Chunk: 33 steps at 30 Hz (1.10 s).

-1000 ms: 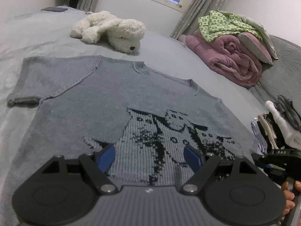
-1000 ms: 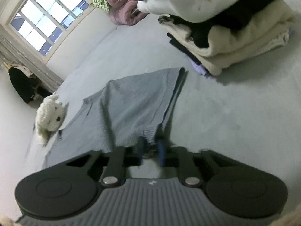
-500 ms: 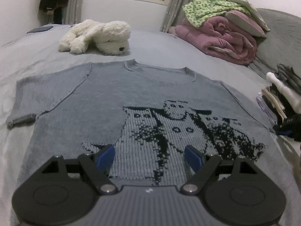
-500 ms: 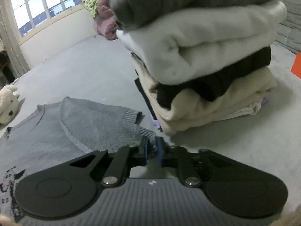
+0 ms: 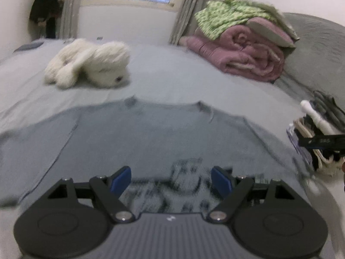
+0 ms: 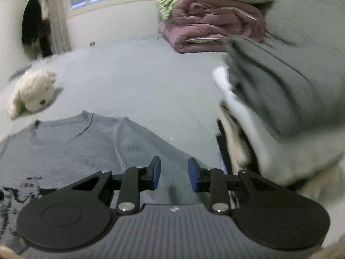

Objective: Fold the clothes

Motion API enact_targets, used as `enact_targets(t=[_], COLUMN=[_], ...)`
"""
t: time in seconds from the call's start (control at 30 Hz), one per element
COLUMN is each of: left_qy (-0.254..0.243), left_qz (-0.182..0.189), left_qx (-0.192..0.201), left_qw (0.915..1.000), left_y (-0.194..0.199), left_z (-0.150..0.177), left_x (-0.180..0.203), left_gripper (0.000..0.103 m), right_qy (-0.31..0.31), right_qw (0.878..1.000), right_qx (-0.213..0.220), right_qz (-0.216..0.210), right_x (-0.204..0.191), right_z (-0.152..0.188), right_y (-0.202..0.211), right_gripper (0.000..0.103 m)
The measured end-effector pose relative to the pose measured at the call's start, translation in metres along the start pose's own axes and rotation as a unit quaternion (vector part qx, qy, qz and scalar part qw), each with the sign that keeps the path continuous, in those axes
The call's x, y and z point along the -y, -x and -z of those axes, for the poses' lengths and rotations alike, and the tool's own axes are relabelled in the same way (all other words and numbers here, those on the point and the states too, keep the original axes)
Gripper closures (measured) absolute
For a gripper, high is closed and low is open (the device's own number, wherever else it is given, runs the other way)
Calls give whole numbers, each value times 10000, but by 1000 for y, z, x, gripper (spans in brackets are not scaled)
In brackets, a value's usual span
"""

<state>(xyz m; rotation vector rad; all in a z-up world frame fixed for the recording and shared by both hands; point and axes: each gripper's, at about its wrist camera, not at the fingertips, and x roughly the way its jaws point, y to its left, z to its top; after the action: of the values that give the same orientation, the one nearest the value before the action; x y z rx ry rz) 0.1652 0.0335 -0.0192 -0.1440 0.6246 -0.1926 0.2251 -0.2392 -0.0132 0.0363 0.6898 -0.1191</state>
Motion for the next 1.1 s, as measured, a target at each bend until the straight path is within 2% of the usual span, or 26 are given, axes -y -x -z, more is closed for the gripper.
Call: enact_targets(t=[0.07, 0.17, 0.23, 0.3, 0.43, 0.6, 0.67, 0.7, 0.73, 0.77, 0.8, 0.9, 0.97, 1.03, 1.1], left_qy=[107, 209, 65, -38, 133, 118, 127, 104, 82, 62, 66, 115, 124, 132, 133], left_qz=[6, -64, -54, -70, 51, 74, 120, 139, 148, 155, 172, 233, 243, 252, 256], left_qx=[128, 102, 135, 121, 184, 167, 144, 123, 110, 99, 96, 99, 106, 109, 109], left_qw=[9999, 9997, 9999, 9999, 9997, 9998, 9997, 9998, 9998, 9998, 9998, 9996, 9996, 9995, 9995], left_y=[-18, -41, -47, -48, -46, -48, -49, -50, -50, -51, -51, -50, -50, -50, -50], left_z=[-1, 9, 15, 17, 18, 17, 17, 16, 16, 16, 16, 16, 16, 16, 16], left_x=[-1, -5, -1, 2, -4, -4, -5, -4, -4, -3, -3, -5, -5, -6, -6], left_gripper=[20, 20, 12, 11, 11, 9, 6, 4, 3, 2, 2, 1, 1, 1, 1], right_qy=[191, 327, 391, 416, 554, 969, 1115, 1153, 1186, 1238, 1408, 2196, 2706, 3081, 2882], right_qw=[9996, 9983, 9966, 9945, 9882, 9757, 9745, 9743, 9739, 9729, 9702, 9558, 9404, 9199, 9257], right_qx=[-116, -389, -660, -920, -1403, -1933, -1920, -1908, -1918, -1940, -1948, -1788, -1421, -1123, -1097], right_qz=[145, 285, 295, 290, 279, 348, 342, 331, 266, 220, 298, 790, 1491, 2152, 2190], right_x=[-5, -9, -10, -12, -8, -12, -13, -13, -14, -15, -20, -42, -50, -51, -42], right_z=[-8, -25, -34, -40, -47, -39, -36, -35, -34, -34, -33, -27, -24, -19, -13], right_y=[-14, -40, -56, -71, -84, -103, -106, -107, -106, -106, -104, -101, -103, -111, -117], right_gripper=[75, 75, 75, 75, 75, 75, 75, 80, 96, 101, 101, 102, 102, 102, 102])
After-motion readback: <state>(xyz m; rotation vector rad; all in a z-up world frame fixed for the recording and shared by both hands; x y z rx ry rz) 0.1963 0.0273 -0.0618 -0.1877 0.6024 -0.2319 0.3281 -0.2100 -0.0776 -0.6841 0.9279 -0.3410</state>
